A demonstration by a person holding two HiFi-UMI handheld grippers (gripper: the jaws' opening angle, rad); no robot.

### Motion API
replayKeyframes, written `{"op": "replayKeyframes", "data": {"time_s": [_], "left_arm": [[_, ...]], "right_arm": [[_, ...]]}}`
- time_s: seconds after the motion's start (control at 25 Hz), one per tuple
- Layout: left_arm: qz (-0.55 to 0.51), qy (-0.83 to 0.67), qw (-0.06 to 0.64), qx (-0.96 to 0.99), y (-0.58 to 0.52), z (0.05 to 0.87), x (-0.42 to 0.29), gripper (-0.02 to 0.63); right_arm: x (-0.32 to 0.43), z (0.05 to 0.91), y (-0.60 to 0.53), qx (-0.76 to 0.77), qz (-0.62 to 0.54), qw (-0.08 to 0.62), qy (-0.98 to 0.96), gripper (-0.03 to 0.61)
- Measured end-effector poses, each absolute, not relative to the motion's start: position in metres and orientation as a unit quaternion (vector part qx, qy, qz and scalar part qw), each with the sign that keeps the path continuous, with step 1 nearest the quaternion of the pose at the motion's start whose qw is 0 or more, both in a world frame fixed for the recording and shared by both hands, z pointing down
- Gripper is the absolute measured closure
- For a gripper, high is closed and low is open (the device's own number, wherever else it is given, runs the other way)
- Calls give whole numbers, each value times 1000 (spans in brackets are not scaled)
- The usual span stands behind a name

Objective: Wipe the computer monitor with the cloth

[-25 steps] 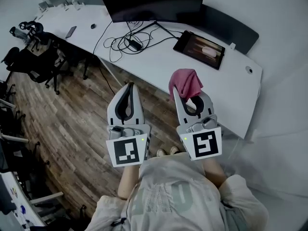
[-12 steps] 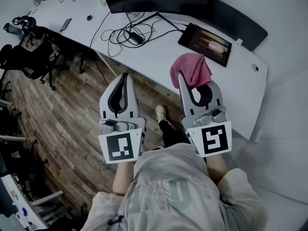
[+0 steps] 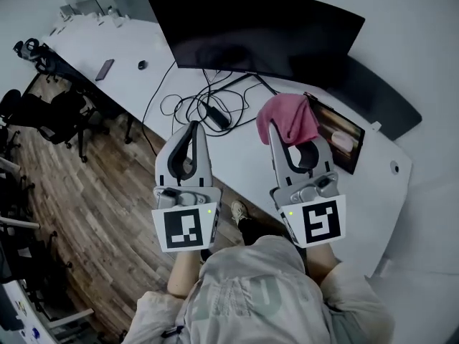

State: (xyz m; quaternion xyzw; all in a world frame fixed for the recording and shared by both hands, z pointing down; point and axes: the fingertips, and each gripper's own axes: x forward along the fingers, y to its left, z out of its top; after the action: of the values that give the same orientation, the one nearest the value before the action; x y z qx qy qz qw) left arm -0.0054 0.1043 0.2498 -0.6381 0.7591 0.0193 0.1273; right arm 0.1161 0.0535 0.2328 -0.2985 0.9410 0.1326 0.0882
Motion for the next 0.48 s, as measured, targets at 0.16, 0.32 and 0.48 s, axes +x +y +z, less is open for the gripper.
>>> {"op": "replayKeyframes", "data": {"time_s": [0.16, 0.32, 0.48], "left_arm": [[26, 759, 122, -638, 42, 229, -39, 598], [30, 751, 114, -650, -4, 222, -61, 598], [29, 739, 106, -664, -33, 225, -74, 598]], "right_arm": [[75, 221, -9, -281, 148, 84, 945, 525], [40, 221, -45, -278, 106, 84, 951, 525], [17, 223, -64, -282, 103, 80, 950, 525]]}}
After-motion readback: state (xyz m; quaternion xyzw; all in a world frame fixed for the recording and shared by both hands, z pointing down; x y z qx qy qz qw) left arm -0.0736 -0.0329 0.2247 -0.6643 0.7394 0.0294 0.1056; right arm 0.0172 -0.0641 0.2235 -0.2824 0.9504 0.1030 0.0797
